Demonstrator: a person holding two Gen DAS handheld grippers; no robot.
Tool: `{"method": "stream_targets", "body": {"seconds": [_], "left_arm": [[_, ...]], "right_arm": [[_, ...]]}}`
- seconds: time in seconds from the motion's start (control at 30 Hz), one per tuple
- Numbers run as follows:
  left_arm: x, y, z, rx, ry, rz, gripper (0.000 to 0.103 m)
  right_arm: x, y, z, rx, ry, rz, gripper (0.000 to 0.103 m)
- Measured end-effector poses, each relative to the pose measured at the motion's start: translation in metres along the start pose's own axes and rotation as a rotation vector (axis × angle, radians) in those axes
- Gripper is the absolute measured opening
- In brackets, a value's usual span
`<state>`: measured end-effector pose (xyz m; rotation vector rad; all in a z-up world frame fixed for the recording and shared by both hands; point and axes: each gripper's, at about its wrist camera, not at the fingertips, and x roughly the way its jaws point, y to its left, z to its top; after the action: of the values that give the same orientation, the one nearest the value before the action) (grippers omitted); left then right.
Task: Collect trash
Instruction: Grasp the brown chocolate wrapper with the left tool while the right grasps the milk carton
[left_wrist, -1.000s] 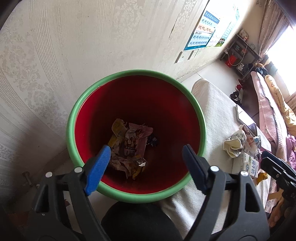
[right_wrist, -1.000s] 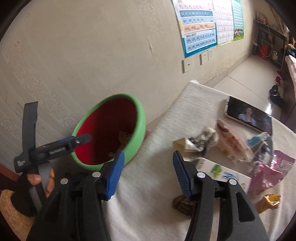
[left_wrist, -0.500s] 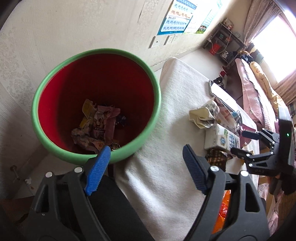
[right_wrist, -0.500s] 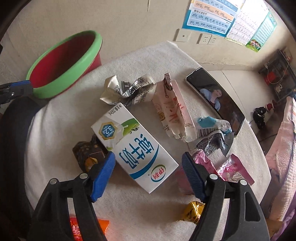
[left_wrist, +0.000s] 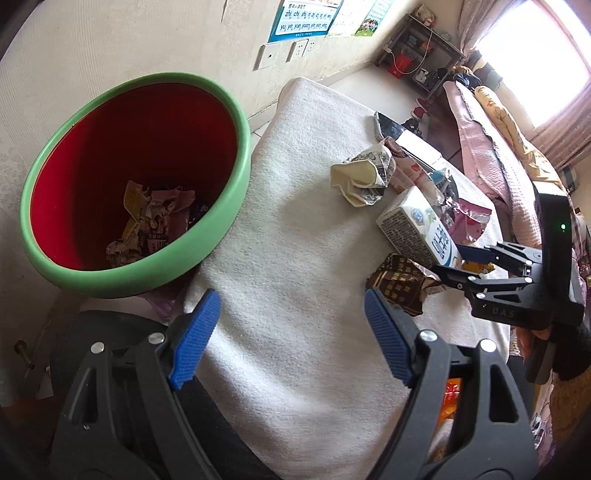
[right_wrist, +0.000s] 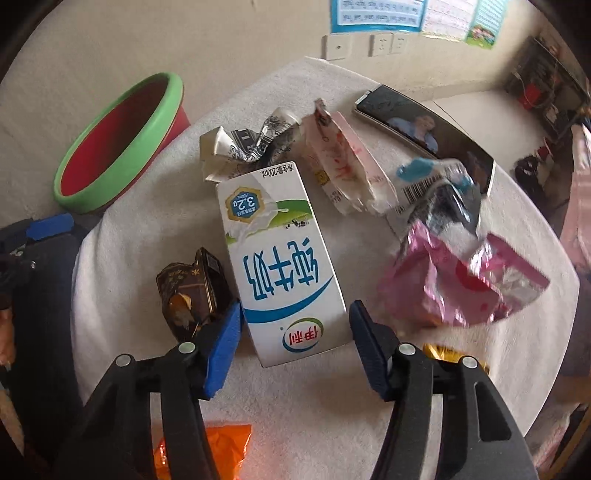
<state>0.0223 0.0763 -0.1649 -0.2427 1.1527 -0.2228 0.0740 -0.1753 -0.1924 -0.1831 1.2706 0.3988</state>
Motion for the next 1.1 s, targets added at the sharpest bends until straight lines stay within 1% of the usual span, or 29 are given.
{"method": "stream_targets", "body": {"seconds": [0.07, 0.17, 0.27, 0.37, 0.47, 0.53, 0.63, 0.67, 0.7, 0.73, 0.77, 0.8, 0.97, 1.1], "left_arm": [[0.003, -0.005, -0.001, 0.009, 0.008, -0.011, 0.077], [0.009, -0.020, -0.002, 0.043, 0.026, -0.040, 0.077], [0.016, -0.040, -0.003, 0.101, 0.037, -0.071, 0.077], [0.027, -0.064, 0.001, 0.169, 0.056, -0.096, 0.077], [0.041, -0.083, 0.005, 0.228, 0.071, -0.109, 0.077], [0.056, -0.092, 0.007, 0.256, 0.096, -0.100, 0.077], [0.078, -0.095, 0.009, 0.257, 0.160, -0.090, 0.077], [0.084, -0.095, 0.008, 0.251, 0.182, -0.094, 0.075], [0.085, -0.098, 0.006, 0.254, 0.176, -0.090, 0.073], [0.084, -0.099, 0.006, 0.260, 0.173, -0.089, 0.064], [0.084, -0.099, 0.005, 0.259, 0.181, -0.095, 0.058], [0.083, -0.097, 0.005, 0.251, 0.179, -0.102, 0.058], [0.070, -0.080, 0.001, 0.207, 0.139, -0.093, 0.057], [0.058, -0.066, -0.001, 0.170, 0.129, -0.082, 0.057]], "right_arm": [[-0.006, -0.009, -0.015, 0.102, -0.008, -0.003, 0.057], [-0.019, -0.018, -0.035, 0.243, -0.042, 0.015, 0.057], [-0.030, -0.023, -0.056, 0.335, -0.083, 0.013, 0.057], [-0.032, -0.029, -0.072, 0.406, -0.095, 0.038, 0.057], [-0.034, -0.032, -0.076, 0.421, -0.101, 0.040, 0.057], [-0.033, -0.029, -0.073, 0.417, -0.099, 0.036, 0.057], [-0.034, -0.028, -0.075, 0.417, -0.100, 0.035, 0.057], [-0.033, -0.028, -0.074, 0.417, -0.102, 0.035, 0.057], [-0.033, -0.028, -0.075, 0.419, -0.106, 0.035, 0.057], [-0.033, -0.028, -0.076, 0.421, -0.110, 0.035, 0.057], [-0.032, -0.028, -0.076, 0.422, -0.114, 0.034, 0.057], [-0.032, -0.027, -0.077, 0.423, -0.117, 0.032, 0.057], [-0.034, -0.025, -0.078, 0.421, -0.128, 0.033, 0.057], [-0.033, -0.020, -0.076, 0.406, -0.131, 0.024, 0.057]]}}
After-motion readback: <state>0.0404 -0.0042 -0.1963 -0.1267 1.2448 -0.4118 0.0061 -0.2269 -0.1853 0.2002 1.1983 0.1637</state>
